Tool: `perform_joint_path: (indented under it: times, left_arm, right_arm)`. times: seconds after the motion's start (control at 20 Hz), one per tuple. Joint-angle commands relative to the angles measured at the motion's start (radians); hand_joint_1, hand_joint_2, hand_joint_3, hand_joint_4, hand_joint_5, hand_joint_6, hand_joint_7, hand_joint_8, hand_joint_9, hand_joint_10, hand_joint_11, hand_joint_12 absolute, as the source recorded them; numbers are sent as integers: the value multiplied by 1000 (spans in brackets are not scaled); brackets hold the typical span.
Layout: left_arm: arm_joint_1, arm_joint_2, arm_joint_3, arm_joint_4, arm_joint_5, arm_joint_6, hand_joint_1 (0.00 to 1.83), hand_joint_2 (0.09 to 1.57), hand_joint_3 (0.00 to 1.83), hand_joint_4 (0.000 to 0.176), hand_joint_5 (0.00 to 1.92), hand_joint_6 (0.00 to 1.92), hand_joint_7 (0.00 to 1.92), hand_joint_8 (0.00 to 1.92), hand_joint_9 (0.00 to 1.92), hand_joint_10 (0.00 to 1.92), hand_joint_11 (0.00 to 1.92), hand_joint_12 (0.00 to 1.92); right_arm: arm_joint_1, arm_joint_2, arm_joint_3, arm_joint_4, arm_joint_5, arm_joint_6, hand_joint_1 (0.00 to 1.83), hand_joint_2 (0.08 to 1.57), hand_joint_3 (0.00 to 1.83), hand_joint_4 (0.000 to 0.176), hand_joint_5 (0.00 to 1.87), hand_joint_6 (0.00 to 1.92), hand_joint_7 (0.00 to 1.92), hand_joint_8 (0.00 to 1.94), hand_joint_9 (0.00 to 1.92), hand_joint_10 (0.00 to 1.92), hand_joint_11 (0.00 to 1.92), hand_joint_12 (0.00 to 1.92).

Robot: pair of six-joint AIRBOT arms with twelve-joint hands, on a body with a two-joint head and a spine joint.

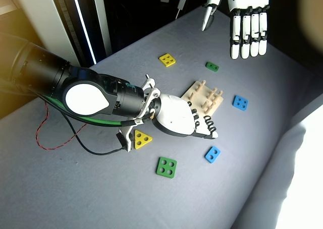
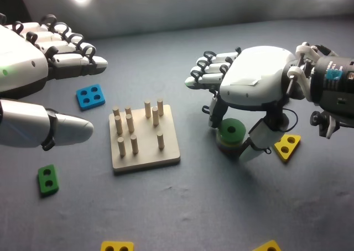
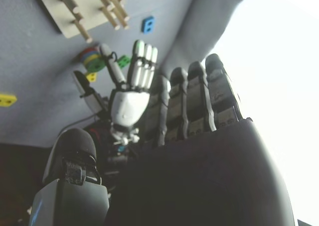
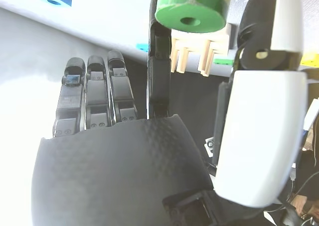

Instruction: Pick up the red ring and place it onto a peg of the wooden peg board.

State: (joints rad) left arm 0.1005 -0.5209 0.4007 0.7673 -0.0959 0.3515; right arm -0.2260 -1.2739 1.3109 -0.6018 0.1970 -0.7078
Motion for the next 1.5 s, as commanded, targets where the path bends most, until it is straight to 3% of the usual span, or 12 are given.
perform_joint_path:
  times: [0.0, 0.45, 0.5, 0.6, 0.65, 0.75, 0.8, 0.85, 0.9, 1.2, 1.4, 1.45]
  left_arm:
    - [-14, 14, 1, -5, -67, 2, 0, 1237, 0, 0, 132, 4, 97, 6, 47, 10, 39, 21]
    - [-14, 14, 1, -2, -66, 2, 0, 1233, 0, 0, 175, 0, 130, 1, 60, 1, 0, 116]
    - [-14, 14, 1, -2, -66, 2, 0, 1235, 0, 0, 176, 1, 126, 0, 59, 1, 0, 86]
    - [-14, 14, 1, 0, -66, 2, 0, 1238, 1, 0, 182, 1, 141, 1, 79, 2, 0, 116]
    - [-14, 14, 1, 0, -66, 2, 0, 1241, 1, 0, 185, 1, 148, 1, 90, 4, 0, 158]
    - [-14, 14, 1, 1, -66, 2, 0, 1236, 0, 0, 215, 0, 177, 0, 132, 0, 0, 319]
    - [-14, 14, 1, 2, -66, 2, 0, 1237, 0, 0, 184, 2, 139, 3, 88, 5, 0, 193]
    - [-14, 14, 1, 3, -66, 2, 0, 1241, 1, 0, 196, 6, 153, 6, 101, 9, 0, 217]
    - [-14, 14, 1, 3, -66, 2, 0, 1240, 0, 0, 190, 2, 155, 6, 106, 10, 0, 221]
    - [-14, 14, 1, 5, -66, 2, 0, 1236, 0, 0, 179, 4, 148, 3, 102, 5, 0, 179]
    - [-15, 14, 0, 5, -66, 2, 0, 1248, 2, 0, 199, 6, 174, 5, 123, 8, 0, 238]
    - [-15, 14, 0, 5, -66, 2, 0, 1248, 1, 0, 199, 3, 171, 2, 120, 4, 0, 231]
  right_arm:
    - [3, 10, 3, 13, 87, -1, 787, 785, 13, 176, 864, 0, 25, 1, 0, 0, 0, 0]
    - [-3, 11, 3, 13, 87, -1, 960, 857, 7, 176, 1007, 19, 103, 17, 0, 0, 0, 0]
    - [-3, 11, 3, 13, 87, -1, 1006, 862, 3, 143, 1088, 22, 142, 8, 0, 0, 0, 0]
    - [-4, 11, 3, 13, 87, -1, 1123, 948, 0, 175, 1421, 164, 224, 2, 0, 0, 0, 0]
    - [-5, 11, 3, 13, 87, -1, 1140, 950, 0, 133, 1446, 154, 244, 3, 5, 1, 0, 0]
    - [-9, 11, 3, 13, 87, -1, 1139, 950, 0, 144, 1457, 140, 270, 5, 0, 0, 0, 0]
    - [-10, 11, 3, 14, 87, -1, 1146, 951, 0, 114, 1462, 128, 295, 7, 8, 2, 0, 0]
    - [-12, 11, 3, 15, 87, -1, 1132, 952, 0, 164, 1460, 124, 308, 6, 30, 7, 0, 0]
    - [-14, 11, 3, 16, 87, -1, 1129, 951, 0, 174, 1461, 123, 299, 2, 32, 7, 0, 0]
    - [-4, 15, 3, 17, 87, -1, 1141, 948, 0, 141, 1473, 101, 307, 0, 42, 5, 0, 0]
    - [25, 20, 3, 17, 78, -1, 1134, 945, 0, 174, 1485, 72, 301, 0, 31, 0, 0, 0]
    - [32, 20, 3, 17, 75, -1, 1139, 946, 0, 149, 1489, 63, 301, 0, 29, 0, 0, 0]
